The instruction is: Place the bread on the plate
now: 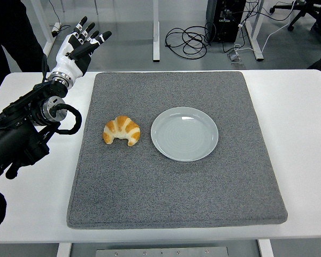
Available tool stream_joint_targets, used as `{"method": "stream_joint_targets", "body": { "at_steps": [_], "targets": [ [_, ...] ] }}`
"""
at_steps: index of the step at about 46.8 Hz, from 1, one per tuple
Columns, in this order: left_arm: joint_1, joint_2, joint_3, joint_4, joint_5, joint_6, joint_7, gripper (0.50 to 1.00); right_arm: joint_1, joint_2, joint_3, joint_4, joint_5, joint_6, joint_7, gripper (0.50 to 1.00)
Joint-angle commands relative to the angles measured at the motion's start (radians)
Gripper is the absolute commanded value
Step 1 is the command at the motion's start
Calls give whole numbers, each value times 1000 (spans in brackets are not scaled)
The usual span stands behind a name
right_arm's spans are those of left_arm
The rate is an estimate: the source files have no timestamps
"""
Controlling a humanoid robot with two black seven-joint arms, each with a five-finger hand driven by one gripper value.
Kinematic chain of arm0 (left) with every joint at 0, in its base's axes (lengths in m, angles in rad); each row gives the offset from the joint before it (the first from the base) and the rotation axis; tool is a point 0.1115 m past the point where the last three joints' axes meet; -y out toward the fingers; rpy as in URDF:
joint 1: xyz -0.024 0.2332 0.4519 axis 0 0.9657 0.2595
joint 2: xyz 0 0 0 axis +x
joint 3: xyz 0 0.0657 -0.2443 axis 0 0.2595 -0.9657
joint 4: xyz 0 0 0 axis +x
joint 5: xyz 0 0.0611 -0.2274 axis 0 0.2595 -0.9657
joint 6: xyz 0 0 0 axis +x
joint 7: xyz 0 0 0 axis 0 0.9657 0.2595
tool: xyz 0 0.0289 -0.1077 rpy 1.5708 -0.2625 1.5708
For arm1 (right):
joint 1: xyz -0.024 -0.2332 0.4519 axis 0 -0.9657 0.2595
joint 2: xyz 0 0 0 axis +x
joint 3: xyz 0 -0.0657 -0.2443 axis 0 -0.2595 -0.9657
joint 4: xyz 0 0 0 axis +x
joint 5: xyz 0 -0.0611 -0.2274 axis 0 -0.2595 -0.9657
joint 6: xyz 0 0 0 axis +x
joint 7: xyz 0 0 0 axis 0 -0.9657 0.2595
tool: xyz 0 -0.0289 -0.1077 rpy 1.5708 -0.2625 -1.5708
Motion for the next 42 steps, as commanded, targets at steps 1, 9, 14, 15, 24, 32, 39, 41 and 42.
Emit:
{"method": "stream_joint_targets", "body": {
  "at_steps": [1,9,14,15,24,32,39,41,42],
  "targets": [
    [1,0,1,0,1,0,-3,1000,0,0,1,-1,0,0,0,1000],
    [1,-2,-8,0,-1,0,-1,1000,0,0,1,1,0,0,0,1000],
    [0,-2,-7,0,-1,1,0,1000,0,0,0,1,0,0,0,1000],
    [0,-2,-4,0,-1,0,0,1000,0,0,0,-1,0,0,0,1000],
    [-2,-2,-5,0,-1,1,-1,1000,0,0,0,-1,0,0,0,1000],
    [-3,-2,-4,0,-1,1,0,1000,0,0,0,1,0,0,0,1000],
    [-2,-2,1,-1,-1,1,-1,1000,0,0,1,1,0,0,0,1000],
    [-2,-2,1,-1,-1,1,-1,1000,0,0,0,1,0,0,0,1000],
    [-2,0,1,-3,-1,1,-1,1000,0,0,0,-1,0,0,0,1000]
  ]
}}
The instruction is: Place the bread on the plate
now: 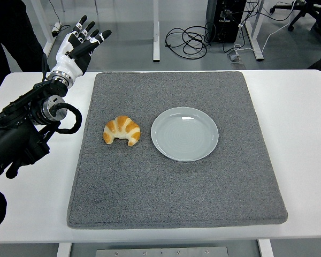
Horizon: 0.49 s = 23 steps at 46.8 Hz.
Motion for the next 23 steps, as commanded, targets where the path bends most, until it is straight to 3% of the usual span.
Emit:
{"method": "stream_joint_targets", "body": {
  "at_steps": [1,13,23],
  "targets": [
    [1,2,-1,-5,0,0,-1,1000,0,0,1,0,-1,0,0,1000],
    [9,35,2,-74,2,0,0,1000,0,0,0,0,0,0,0,1000],
    [27,107,10,-215,6,23,5,1000,0,0,0,0,0,0,0,1000]
  ]
}}
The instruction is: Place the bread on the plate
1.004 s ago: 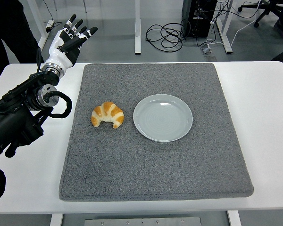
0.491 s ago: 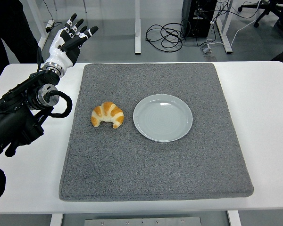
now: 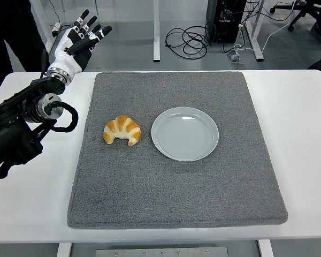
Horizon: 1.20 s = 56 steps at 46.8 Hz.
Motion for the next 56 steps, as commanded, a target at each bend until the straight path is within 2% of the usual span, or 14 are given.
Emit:
{"method": "stream_joint_targets", "body": {
  "at_steps": [1,8,18,25,34,41,44,49,56],
  "targets": [
    [13,30,12,-61,6,15,1,1000,0,0,0,-1,0,0,0,1000],
    [33,114,69,-213,62,61,-2,1000,0,0,0,0,0,0,0,1000],
    [38,180,97,-304,192,69,7,1000,0,0,1,-1,0,0,0,1000],
    [23,297,201,-450,301,71,7,1000,0,0,0,0,0,0,0,1000],
    [-43,401,357,-528,566,60,7,1000,0,0,0,0,0,0,0,1000],
    [-43,449,429,-595,744,69,7,998,0,0,0,-1,0,0,0,1000],
    [-40,464,446,-603,844,97,9,998,0,0,0,0,0,0,0,1000],
    [-34,478,454,-615,982,175,10,999,0,0,0,0,0,0,0,1000],
    [-25,484,471,-625,1077,219,7,999,0,0,0,0,0,0,0,1000]
  ]
}}
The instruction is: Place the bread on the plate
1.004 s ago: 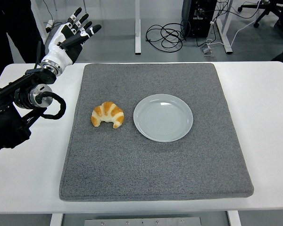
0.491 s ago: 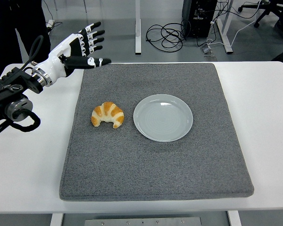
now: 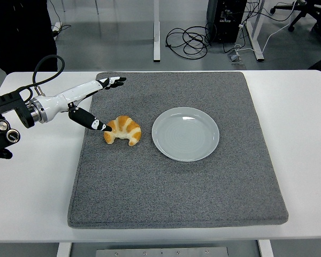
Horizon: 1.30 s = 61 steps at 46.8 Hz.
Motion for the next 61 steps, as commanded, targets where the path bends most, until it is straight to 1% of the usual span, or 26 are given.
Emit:
{"method": "stream_joint_targets", "body": {
  "at_steps": [1,9,10,14,16,20,35,44,52,61],
  "targets": [
    [8,1,1,-7,37,20,-3,999,0,0,1,1,0,0,0,1000],
    [22,-11,1,-5,106,34,-4,998,0,0,-1,1,0,0,0,1000],
    [24,-13,1,1,120,43,-4,995,0,0,-1,1,0,0,0,1000],
    [36,-27,7,18,180,112,-6,986,0,0,-1,1,0,0,0,1000],
    [42,-37,18,26,203,126,-6,984,0,0,1,1,0,0,0,1000],
    [44,-51,29,47,223,137,-6,983,0,0,-1,-1,0,0,0,1000],
    [53,-83,29,88,206,169,-18,986,0,0,-1,1,0,0,0,1000],
    [74,-129,30,133,208,200,-18,984,0,0,-1,1,0,0,0,1000],
    [77,-162,27,141,205,204,-21,983,0,0,1,-1,-2,0,0,1000],
    [93,-197,27,197,205,221,-37,983,0,0,1,-1,0,0,0,1000]
  ]
}}
